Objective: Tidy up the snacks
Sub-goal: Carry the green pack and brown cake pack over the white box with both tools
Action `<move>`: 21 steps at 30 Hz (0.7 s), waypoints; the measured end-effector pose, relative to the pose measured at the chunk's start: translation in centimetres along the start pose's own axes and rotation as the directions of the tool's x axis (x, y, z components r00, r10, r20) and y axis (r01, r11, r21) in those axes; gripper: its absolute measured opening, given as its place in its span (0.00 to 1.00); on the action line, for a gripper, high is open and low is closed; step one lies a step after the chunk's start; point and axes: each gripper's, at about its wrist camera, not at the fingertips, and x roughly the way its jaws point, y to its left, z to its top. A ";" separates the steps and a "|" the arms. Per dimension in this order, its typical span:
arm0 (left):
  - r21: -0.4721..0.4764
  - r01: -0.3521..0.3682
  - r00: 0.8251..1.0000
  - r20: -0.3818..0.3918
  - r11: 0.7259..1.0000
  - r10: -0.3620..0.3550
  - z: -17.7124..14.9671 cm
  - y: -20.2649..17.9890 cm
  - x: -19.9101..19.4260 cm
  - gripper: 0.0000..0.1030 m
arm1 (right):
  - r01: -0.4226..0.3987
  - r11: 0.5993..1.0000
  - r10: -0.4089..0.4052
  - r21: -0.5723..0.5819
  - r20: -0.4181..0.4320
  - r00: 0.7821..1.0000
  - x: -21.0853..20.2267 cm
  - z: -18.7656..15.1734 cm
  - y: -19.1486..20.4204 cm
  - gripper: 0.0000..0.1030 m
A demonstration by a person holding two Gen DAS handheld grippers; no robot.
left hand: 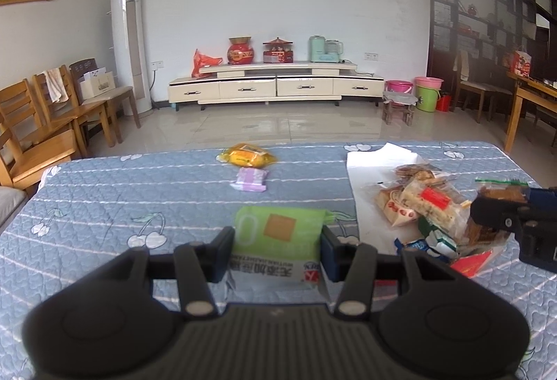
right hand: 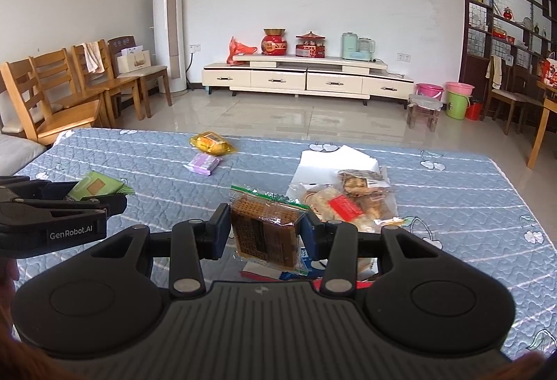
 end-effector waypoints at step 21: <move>0.033 0.063 0.998 0.001 0.997 -0.063 1.6 -3.1 1.6 0.49 | 0.051 0.997 -0.051 0.049 -0.009 0.999 0.3 0.1 -1.8 0.51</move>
